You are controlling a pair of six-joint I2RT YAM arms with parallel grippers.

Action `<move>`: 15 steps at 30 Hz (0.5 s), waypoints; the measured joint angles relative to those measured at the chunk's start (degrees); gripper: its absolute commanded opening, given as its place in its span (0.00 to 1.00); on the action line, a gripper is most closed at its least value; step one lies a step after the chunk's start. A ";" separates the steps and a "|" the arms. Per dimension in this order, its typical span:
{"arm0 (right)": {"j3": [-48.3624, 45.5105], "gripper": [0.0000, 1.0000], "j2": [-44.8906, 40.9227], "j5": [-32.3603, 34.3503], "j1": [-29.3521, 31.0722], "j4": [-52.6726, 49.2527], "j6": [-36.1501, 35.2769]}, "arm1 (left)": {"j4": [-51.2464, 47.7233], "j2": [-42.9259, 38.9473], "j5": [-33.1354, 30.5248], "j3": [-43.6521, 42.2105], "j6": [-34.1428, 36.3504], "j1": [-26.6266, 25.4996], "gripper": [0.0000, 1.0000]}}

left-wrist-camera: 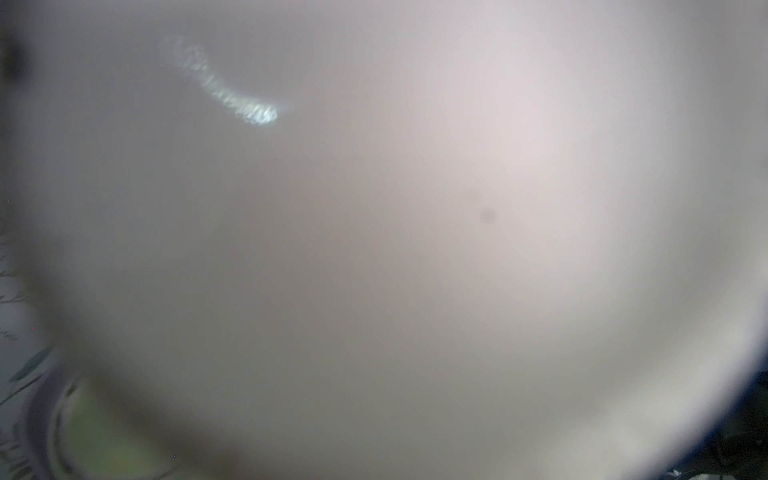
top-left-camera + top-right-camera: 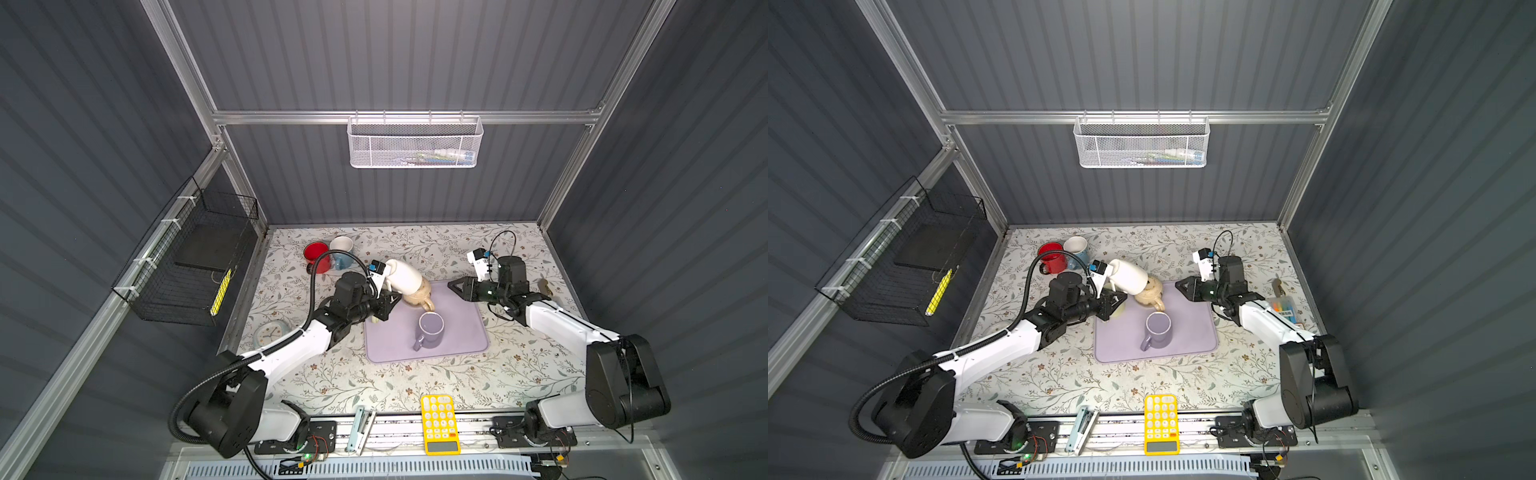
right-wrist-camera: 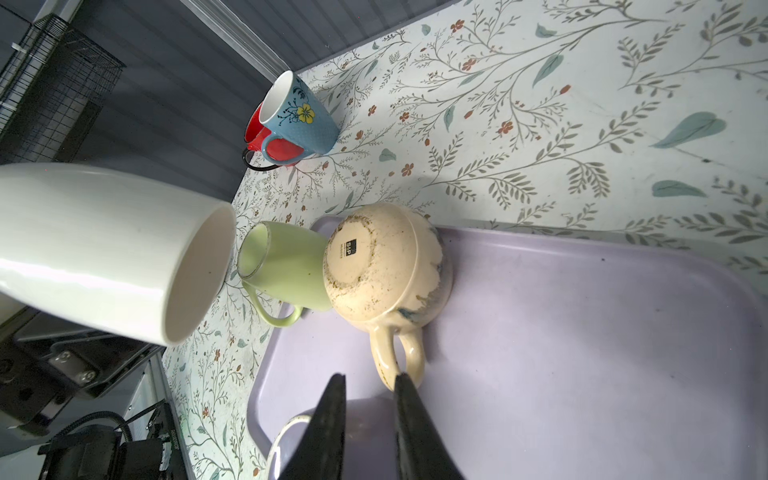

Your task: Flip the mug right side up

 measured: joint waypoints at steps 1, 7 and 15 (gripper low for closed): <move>-0.24 0.23 -0.20 -0.13 -0.20 0.20 0.00 | 1.55 1.01 0.96 0.09 -0.70 0.24 0.07; -0.90 0.23 -0.98 -1.20 -0.96 0.39 -0.04 | 9.27 5.70 5.01 2.21 -4.33 0.92 0.07; -2.38 0.23 -1.33 -2.80 -1.40 2.40 0.00 | 19.02 10.34 9.53 4.63 -9.20 1.18 0.06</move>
